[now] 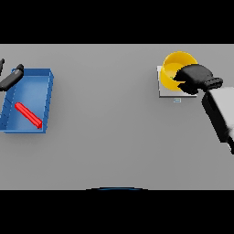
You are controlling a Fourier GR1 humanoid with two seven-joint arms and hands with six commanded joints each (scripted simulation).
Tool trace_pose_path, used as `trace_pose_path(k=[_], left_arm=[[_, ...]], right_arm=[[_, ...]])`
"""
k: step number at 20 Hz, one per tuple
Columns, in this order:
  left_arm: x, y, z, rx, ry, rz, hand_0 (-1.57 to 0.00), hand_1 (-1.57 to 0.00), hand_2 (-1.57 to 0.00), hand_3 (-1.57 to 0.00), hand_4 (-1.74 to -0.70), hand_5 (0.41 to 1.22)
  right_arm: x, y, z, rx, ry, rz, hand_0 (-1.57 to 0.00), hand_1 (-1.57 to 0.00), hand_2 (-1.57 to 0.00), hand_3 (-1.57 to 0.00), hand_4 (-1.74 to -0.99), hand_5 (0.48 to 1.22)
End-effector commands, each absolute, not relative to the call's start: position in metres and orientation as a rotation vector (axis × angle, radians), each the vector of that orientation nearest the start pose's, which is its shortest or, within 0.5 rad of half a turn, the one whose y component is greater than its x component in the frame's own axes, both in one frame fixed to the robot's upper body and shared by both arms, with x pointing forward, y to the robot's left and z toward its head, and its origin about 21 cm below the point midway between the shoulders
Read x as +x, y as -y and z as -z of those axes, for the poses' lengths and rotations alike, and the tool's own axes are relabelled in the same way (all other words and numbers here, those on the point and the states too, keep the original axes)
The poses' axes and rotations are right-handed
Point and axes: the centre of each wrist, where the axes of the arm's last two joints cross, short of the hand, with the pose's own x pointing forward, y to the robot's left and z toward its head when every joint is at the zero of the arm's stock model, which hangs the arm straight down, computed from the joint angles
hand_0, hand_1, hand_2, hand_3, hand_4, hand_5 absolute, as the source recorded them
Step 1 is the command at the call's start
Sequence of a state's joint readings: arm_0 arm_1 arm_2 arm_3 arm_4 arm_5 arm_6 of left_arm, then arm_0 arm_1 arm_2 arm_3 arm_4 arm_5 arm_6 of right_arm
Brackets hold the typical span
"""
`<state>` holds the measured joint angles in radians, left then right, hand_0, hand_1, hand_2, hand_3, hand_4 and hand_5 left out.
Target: Pick up the red beaker and tilt it to pour out 1 green nut into yellow bowl. Pick up the yellow bowl and place it on the metallic measuring scale.
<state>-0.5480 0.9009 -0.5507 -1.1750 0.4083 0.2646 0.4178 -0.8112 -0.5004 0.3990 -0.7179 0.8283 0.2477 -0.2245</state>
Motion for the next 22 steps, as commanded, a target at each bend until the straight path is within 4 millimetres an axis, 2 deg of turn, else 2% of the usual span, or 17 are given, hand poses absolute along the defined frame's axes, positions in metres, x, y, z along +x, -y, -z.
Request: trace_pose_path(k=[1, 3, 5, 6, 7, 9, 11, 13, 17, 19, 22], left_arm=[[0.346, -0.343, -0.109, 0.598, 1.094, 0.394, 0.0, 0.0, 0.0, 0.0, -0.73, 0.713], [0.346, -0.345, -0.108, 0.591, 1.088, 0.398, 0.0, 0.0, 0.0, 0.0, -0.73, 0.712], [0.347, -0.347, -0.107, 0.598, 1.087, 0.394, 0.0, 0.0, 0.0, 0.0, -0.73, 0.715], [0.347, -0.348, -0.107, 0.596, 1.085, 0.396, 0.0, 0.0, 0.0, 0.0, -0.73, 0.717], [0.347, -0.343, -0.103, 0.589, 1.086, 0.403, 0.0, 0.0, 0.0, 0.0, -0.73, 0.72], [0.349, -0.345, -0.105, 0.588, 1.088, 0.4, 0.0, 0.0, 0.0, 0.0, -0.73, 0.728], [0.35, -0.342, -0.103, 0.586, 1.085, 0.406, 0.0, 0.0, 0.0, 0.0, -0.73, 0.723], [0.349, -0.344, -0.102, 0.589, 1.086, 0.401, 0.0, 0.0, 0.0, 0.0, -0.73, 0.712], [0.35, -0.345, -0.106, 0.593, 1.087, 0.4, 0.0, 0.0, 0.0, 0.0, -0.72, 0.7], [0.349, -0.344, -0.106, 0.59, 1.099, 0.399, 0.0, 0.0, 0.0, 0.0, -0.72, 0.697], [0.351, -0.347, -0.106, 0.594, 1.089, 0.398, 0.0, 0.0, 0.0, 0.0, -0.72, 0.693]], right_arm=[[0.423, 0.273, -0.076, -0.696, 1.124, -1.634, -1.53, -1.57, -1.38, -1.44, -1.741, 1.221], [0.424, 0.274, -0.076, -0.684, 1.108, -1.63, -1.42, -1.57, -1.36, -1.49, -1.741, 1.221], [0.423, 0.275, -0.073, -0.685, 1.092, -1.629, -1.4, -1.57, -1.39, -1.36, -1.741, 1.221], [0.422, 0.276, -0.072, -0.677, 1.101, -1.62, -1.33, -1.46, -1.42, -1.2, -1.741, 1.221], [0.422, 0.278, -0.073, -0.658, 1.106, -1.618, -1.13, -1.32, -1.33, -1.06, -1.701, 1.221], [0.423, 0.281, -0.075, -0.647, 1.092, -1.6, -0.72, -0.98, -1.04, -0.83, -1.619, 1.072], [0.423, 0.279, -0.075, -0.648, 1.065, -1.605, -0.46, -0.7, -0.8, -0.67, -1.563, 0.971], [0.424, 0.279, -0.077, -0.656, 1.048, -1.625, -0.29, -0.48, -0.6, -0.57, -1.517, 0.902], [0.425, 0.284, -0.075, -0.655, 1.05, -1.667, -0.12, -0.19, -0.31, -0.41, -1.456, 0.827], [0.426, 0.279, -0.073, -0.656, 1.018, -1.655, -0.08, -0.12, -0.2, -0.35, -1.431, 0.799], [0.423, 0.287, -0.074, -0.636, 1.002, -1.651, -0.04, -0.06, -0.1, -0.27, -1.41, 0.759]])
